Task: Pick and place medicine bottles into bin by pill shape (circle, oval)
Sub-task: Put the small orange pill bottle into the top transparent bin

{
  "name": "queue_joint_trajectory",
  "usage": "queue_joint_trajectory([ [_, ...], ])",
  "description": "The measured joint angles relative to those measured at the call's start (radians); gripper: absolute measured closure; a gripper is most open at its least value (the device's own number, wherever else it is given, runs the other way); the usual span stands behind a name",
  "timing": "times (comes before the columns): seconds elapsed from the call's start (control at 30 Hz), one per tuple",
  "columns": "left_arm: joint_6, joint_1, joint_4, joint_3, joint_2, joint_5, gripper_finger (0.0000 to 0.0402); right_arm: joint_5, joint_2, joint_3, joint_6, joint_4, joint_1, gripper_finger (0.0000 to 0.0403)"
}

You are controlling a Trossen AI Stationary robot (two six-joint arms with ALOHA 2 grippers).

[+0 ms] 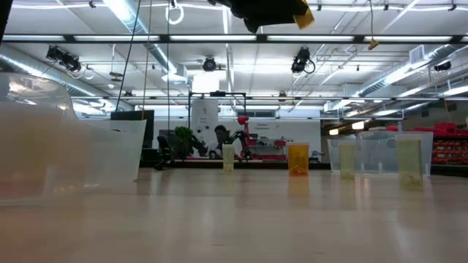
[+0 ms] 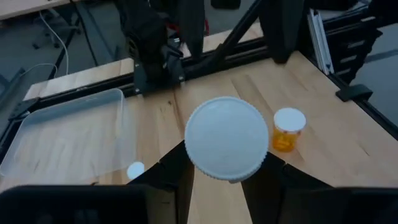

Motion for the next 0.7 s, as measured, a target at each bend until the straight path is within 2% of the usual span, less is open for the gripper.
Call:
queue_joint_trajectory([
  [0.1,-0.004,-0.003,0.017,0.0,0.0,-0.001,0.0283,-0.008,0.012,0.0,0.0,-0.001,-0.022,0.0228],
  [0.7,0.018,-0.009,0.019,0.0,0.003,-0.009,0.0283,-0.234,0.024,0.0,-0.017,0.042,-0.162,0.0228],
])
